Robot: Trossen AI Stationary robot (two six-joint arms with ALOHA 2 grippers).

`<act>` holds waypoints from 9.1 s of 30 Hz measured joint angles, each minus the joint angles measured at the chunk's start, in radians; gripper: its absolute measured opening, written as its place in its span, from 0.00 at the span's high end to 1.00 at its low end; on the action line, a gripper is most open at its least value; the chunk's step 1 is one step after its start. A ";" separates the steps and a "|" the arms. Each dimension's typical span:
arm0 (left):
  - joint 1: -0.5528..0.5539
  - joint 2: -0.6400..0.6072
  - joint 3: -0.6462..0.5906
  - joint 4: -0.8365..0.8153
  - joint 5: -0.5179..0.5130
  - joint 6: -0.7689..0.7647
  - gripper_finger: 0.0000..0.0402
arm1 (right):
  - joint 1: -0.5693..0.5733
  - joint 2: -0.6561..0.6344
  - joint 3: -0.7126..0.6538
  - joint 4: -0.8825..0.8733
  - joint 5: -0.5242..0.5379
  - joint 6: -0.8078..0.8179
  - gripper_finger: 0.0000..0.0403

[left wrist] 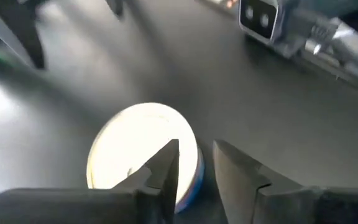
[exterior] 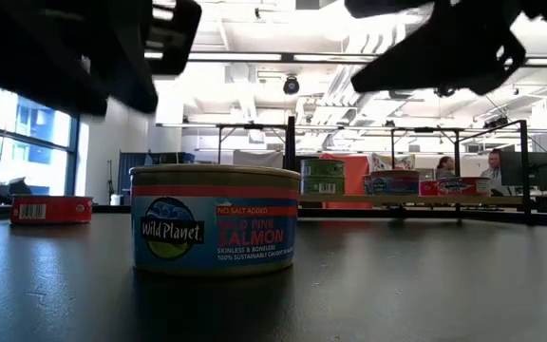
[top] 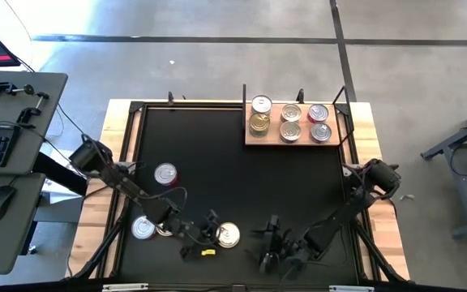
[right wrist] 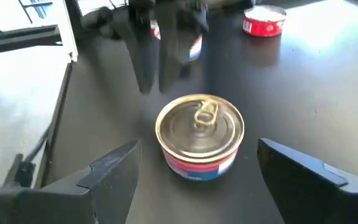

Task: Stack canned seafood by type on shelf
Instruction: Stack the blue-pink tuna can on top of the other blue-pink tuna can on the shelf, then stack the red tuna can on top of the other red tuna can on the shelf

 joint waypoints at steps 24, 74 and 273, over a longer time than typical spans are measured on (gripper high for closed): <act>0.079 0.104 0.010 0.157 -0.059 -0.151 1.00 | -0.061 0.000 0.065 -0.131 -0.149 -0.736 0.23; 0.127 0.019 -0.147 0.044 -0.340 -0.518 0.88 | -0.095 -0.063 0.237 -0.981 -0.055 0.068 0.59; 0.294 -0.549 -0.514 -0.350 -0.331 -1.212 0.99 | -0.214 -0.168 0.030 -0.610 0.149 -0.159 0.39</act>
